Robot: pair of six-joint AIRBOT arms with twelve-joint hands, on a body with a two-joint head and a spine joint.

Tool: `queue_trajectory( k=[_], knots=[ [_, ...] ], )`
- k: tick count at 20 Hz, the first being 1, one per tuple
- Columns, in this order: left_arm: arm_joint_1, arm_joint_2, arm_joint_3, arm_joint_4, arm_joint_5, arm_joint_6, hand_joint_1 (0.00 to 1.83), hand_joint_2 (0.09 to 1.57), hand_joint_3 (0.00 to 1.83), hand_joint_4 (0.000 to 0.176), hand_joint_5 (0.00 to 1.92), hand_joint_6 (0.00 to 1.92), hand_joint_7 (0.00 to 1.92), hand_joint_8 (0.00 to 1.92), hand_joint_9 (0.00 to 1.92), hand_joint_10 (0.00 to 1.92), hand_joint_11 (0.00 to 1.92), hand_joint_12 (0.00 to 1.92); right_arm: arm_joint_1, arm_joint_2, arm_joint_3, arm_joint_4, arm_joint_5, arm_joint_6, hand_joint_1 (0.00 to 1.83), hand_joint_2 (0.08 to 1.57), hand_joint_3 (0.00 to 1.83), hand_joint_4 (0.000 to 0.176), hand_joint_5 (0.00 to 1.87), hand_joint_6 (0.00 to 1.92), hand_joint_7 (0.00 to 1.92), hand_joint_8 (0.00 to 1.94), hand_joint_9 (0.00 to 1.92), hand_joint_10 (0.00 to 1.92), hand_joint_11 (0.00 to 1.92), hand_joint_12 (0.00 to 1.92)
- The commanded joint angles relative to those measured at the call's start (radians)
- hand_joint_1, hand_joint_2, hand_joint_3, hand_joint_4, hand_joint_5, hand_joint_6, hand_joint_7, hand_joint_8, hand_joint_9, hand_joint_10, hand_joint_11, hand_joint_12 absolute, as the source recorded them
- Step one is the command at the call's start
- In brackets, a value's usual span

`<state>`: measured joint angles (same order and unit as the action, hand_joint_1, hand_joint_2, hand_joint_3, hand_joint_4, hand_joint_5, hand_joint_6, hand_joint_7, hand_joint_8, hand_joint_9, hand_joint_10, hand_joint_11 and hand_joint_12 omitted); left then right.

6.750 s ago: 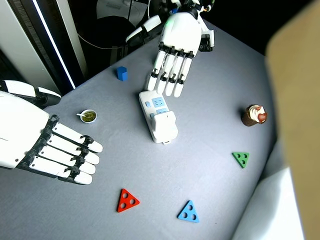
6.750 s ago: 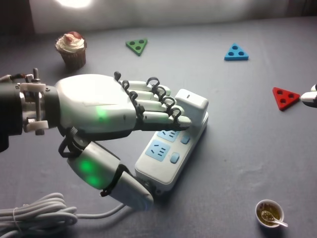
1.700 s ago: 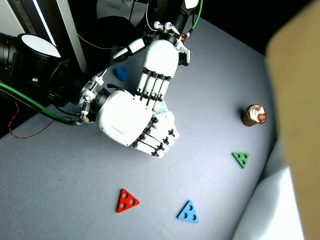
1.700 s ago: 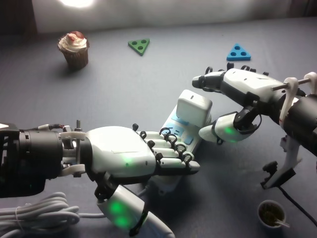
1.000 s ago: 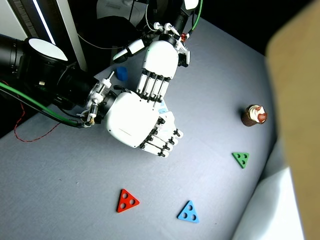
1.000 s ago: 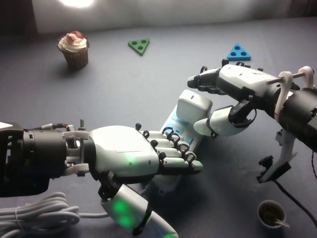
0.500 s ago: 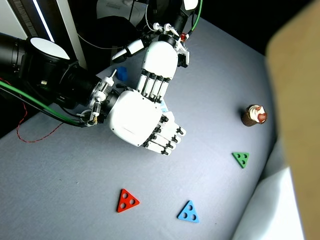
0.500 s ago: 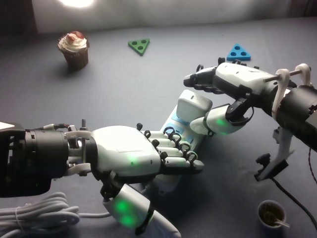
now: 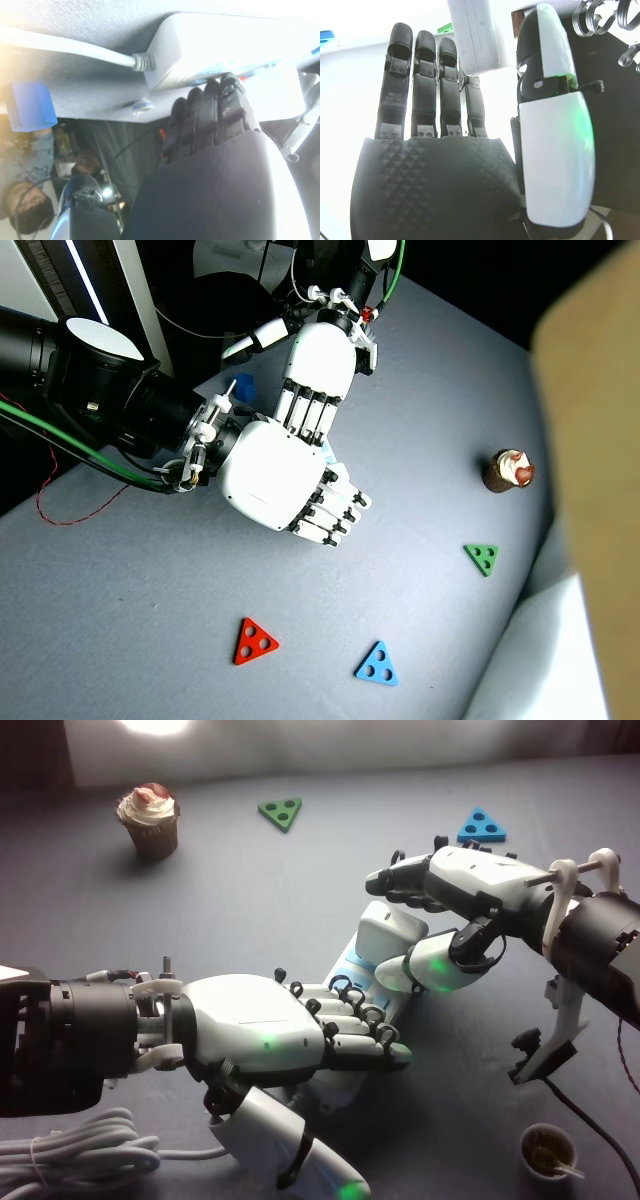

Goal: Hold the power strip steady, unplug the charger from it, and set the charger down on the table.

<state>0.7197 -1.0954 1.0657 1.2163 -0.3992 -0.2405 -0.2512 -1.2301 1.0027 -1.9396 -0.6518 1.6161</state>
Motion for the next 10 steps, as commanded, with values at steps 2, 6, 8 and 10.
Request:
queue_trajectory(
  k=[2, 6, 8, 10],
  knots=[
    [0.009, -0.019, -0.004, -0.004, -0.031, -0.022, 0.0, 0.91, 0.0, 0.0, 0.06, 0.0, 0.05, 0.0, 0.04, 0.0, 0.04, 0.01, 0.012, 0.004, 0.002, -0.066, -0.052, 0.012, 1.08, 1.06, 0.01, 0.0, 0.41, 0.0, 0.46, 0.01, 0.47, 0.01, 0.42, 0.18],
    [0.014, -0.018, -0.006, -0.004, -0.033, -0.021, 0.0, 0.9, 0.0, 0.0, 0.08, 0.01, 0.07, 0.01, 0.06, 0.01, 0.06, 0.02, 0.011, -0.006, 0.013, -0.072, -0.052, 0.018, 1.08, 1.05, 0.0, 0.0, 0.43, 0.01, 0.48, 0.01, 0.49, 0.01, 0.44, 0.2],
    [0.015, -0.019, -0.009, -0.004, -0.031, -0.021, 0.0, 0.89, 0.0, 0.0, 0.08, 0.0, 0.07, 0.0, 0.06, 0.01, 0.06, 0.02, 0.011, -0.007, 0.013, -0.072, -0.052, 0.018, 1.08, 1.05, 0.0, 0.0, 0.44, 0.01, 0.49, 0.01, 0.5, 0.01, 0.45, 0.2],
    [0.016, -0.019, -0.01, -0.004, -0.029, -0.021, 0.0, 0.9, 0.0, 0.0, 0.08, 0.0, 0.07, 0.0, 0.05, 0.0, 0.05, 0.01, 0.011, -0.007, 0.013, -0.073, -0.053, 0.019, 1.14, 1.03, 0.0, 0.0, 0.59, 0.01, 0.63, 0.01, 0.63, 0.01, 0.57, 0.27]
  ],
)
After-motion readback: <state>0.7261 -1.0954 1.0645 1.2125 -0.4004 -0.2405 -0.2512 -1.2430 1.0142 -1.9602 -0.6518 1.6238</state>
